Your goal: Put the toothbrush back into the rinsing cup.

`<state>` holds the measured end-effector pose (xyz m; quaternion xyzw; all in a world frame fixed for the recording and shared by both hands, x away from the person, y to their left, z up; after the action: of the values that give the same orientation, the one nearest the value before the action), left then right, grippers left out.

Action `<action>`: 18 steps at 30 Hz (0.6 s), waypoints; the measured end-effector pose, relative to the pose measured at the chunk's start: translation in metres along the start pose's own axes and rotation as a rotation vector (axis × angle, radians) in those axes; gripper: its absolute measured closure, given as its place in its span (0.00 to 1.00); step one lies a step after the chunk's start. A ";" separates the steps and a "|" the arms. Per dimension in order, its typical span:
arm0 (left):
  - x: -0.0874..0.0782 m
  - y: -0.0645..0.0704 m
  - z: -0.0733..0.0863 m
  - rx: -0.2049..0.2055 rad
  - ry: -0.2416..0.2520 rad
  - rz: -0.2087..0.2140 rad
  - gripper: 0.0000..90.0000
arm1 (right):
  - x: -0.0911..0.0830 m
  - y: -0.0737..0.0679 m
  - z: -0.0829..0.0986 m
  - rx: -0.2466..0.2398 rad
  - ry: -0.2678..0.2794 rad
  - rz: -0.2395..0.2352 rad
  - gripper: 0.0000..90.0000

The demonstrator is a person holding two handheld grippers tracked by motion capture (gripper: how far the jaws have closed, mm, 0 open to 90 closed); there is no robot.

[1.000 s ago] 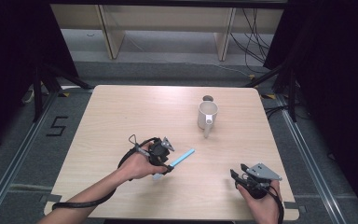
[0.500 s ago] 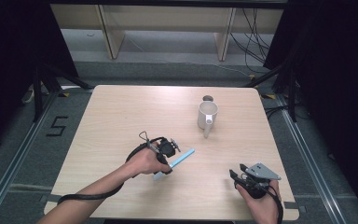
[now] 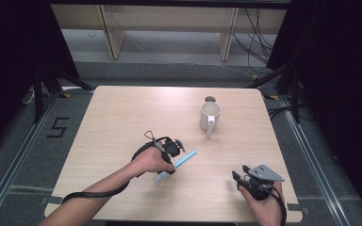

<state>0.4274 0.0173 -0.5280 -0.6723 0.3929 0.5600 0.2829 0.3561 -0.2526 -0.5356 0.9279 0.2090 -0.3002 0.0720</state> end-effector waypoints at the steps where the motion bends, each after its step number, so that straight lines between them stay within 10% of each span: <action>1: 0.001 -0.001 -0.001 -0.002 0.001 -0.003 0.73 | 0.000 0.000 0.000 -0.001 0.001 0.000 0.57; 18: 0.005 -0.003 -0.002 0.026 -0.001 -0.011 0.78 | 0.000 0.001 0.000 -0.015 0.007 0.007 0.57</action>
<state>0.4310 0.0158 -0.5323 -0.6706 0.3962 0.5535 0.2948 0.3569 -0.2533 -0.5353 0.9291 0.2081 -0.2954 0.0791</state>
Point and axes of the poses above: each handheld gripper's, and its own axes: x roughly forward along the jaws, z roughly out of its underside, y roughly to its right, the point moved 6 cm from there along x, roughly forward along the jaws, and after that the axes turned 2 degrees about -y, right-handed, at the moved point
